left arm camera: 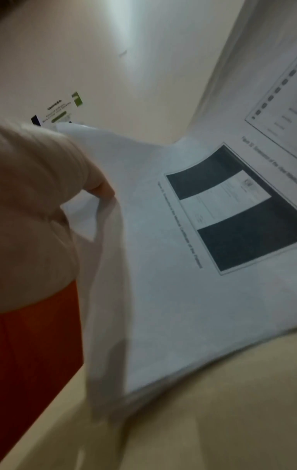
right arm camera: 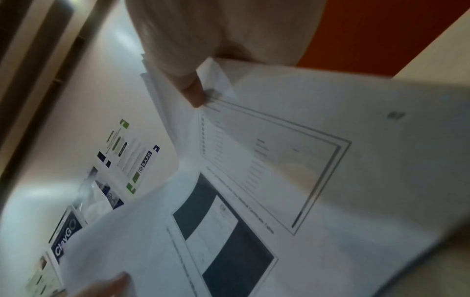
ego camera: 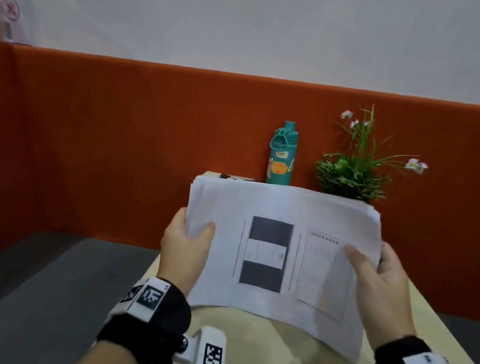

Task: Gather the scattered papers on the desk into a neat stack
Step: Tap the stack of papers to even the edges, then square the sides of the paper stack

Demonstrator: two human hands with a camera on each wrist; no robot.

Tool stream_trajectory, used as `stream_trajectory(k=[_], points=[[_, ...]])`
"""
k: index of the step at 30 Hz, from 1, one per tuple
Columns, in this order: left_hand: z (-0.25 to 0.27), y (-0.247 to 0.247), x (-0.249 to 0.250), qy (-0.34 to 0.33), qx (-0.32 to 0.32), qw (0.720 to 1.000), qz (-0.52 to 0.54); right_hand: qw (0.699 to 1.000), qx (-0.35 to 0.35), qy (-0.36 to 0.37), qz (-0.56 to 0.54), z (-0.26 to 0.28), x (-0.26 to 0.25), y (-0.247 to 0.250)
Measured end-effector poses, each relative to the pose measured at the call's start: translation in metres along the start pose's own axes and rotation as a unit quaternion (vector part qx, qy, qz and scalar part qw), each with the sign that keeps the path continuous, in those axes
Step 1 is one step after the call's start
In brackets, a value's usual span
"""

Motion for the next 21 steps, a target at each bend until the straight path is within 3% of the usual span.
stream_trajectory(k=[5, 9, 11, 16, 21], points=[[-0.005, 0.019, 0.020, -0.049, 0.040, 0.997, 0.035, 0.998, 0.043, 0.048, -0.006, -0.005, -0.016, 0.016], [0.002, 0.007, 0.000, 0.012, -0.038, 0.994, 0.098, 0.999, 0.034, 0.023, -0.011, 0.005, -0.004, 0.013], [0.002, 0.004, 0.003, 0.003, -0.037, 0.995, 0.094, 0.999, 0.031, 0.027, -0.012, 0.004, -0.009, 0.009], [0.006, 0.011, 0.031, -0.082, 0.010, 0.995, 0.052, 0.991, 0.067, 0.117, -0.005, -0.001, -0.035, 0.017], [0.014, 0.006, 0.048, -0.200, 0.005, 0.975, -0.098, 0.962, 0.000, 0.222, 0.162, 0.000, -0.057, 0.005]])
Point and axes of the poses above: each hand's wrist, its own z-axis away from the middle knuckle, its own y-axis out of the back of the hand, x = y × z, the point moved 9 cm from there along -z, towards the middle knuckle, and after that the axes turned 9 degrees about y, right-handed, at the moved point
